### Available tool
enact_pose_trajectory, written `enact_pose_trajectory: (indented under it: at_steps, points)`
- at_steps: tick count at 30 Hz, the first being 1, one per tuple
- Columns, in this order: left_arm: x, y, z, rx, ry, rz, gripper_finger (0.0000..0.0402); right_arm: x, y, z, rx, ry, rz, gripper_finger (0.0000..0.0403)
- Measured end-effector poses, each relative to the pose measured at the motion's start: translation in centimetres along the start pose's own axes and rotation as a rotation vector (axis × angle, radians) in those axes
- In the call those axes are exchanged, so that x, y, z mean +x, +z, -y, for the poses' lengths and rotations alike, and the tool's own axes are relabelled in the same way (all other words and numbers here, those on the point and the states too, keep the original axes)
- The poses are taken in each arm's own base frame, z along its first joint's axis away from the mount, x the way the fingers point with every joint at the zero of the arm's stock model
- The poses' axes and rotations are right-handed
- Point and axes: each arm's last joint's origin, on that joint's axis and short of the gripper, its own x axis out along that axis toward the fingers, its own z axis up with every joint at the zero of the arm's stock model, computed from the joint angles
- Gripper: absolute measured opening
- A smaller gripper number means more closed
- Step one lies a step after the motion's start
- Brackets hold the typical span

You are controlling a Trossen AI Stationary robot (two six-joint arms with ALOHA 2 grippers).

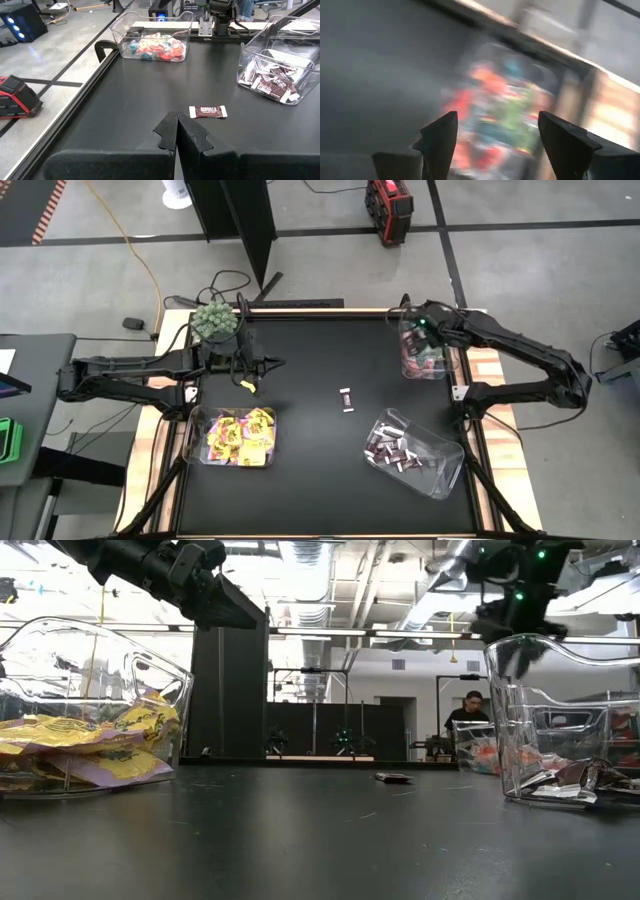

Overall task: Sort candy
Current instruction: Put the brown candy in the bottom right transparent container

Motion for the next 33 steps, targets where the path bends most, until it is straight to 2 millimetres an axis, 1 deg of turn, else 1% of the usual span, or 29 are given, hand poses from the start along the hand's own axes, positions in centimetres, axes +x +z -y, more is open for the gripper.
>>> enact_pose_trajectory:
  at_steps: [3,6,8,10,14,16,19,22,26,30,33]
  points:
    - [0.0,0.0,0.0,0.001,0.0,0.0,0.0002,-0.4,0.4,-2.0,-0.083,0.164,0.065,0.0291]
    - [0.0,0.0,0.0,0.001,0.0,0.001,0.0002,-0.8,0.7,-4.4,-0.136,0.253,0.139,0.0291]
    - [0.0,0.0,0.0,0.001,0.0,0.001,0.0002,-0.4,0.6,-6.2,-0.16,0.294,0.147,0.029]
    - [0.0,0.0,0.0,0.001,0.0,0.001,0.0002,0.3,0.2,-8.1,-0.168,0.346,0.105,0.029]
    - [0.0,0.0,0.0,0.001,0.0,0.001,0.0002,1.9,-0.8,-12.5,-0.206,0.444,0.01,0.029]
    - [0.0,0.0,0.0,0.001,0.0,0.0,0.0002,2.5,-1.3,-14.6,-0.258,0.45,-0.024,0.029]
    - [0.0,0.0,0.0,0.01,0.001,0.0,0.0002,3.0,-1.8,-17.3,-0.328,0.441,-0.068,0.029]
    - [0.0,0.0,0.0,0.012,0.001,-0.001,0.0002,3.3,-2.3,-19.4,-0.431,0.457,-0.121,0.029]
    - [0.0,0.0,0.0,0.016,0.0,-0.003,0.0002,3.0,-3.1,-21.9,-0.602,0.484,-0.113,0.029]
    - [0.0,0.0,0.0,0.025,0.0,-0.005,0.0002,2.4,-4.3,-23.9,-0.752,0.513,-0.089,0.029]
    - [0.0,-0.1,0.0,0.031,0.0,-0.007,0.0002,2.5,-5.4,-25.1,-0.857,0.513,-0.08,0.029]
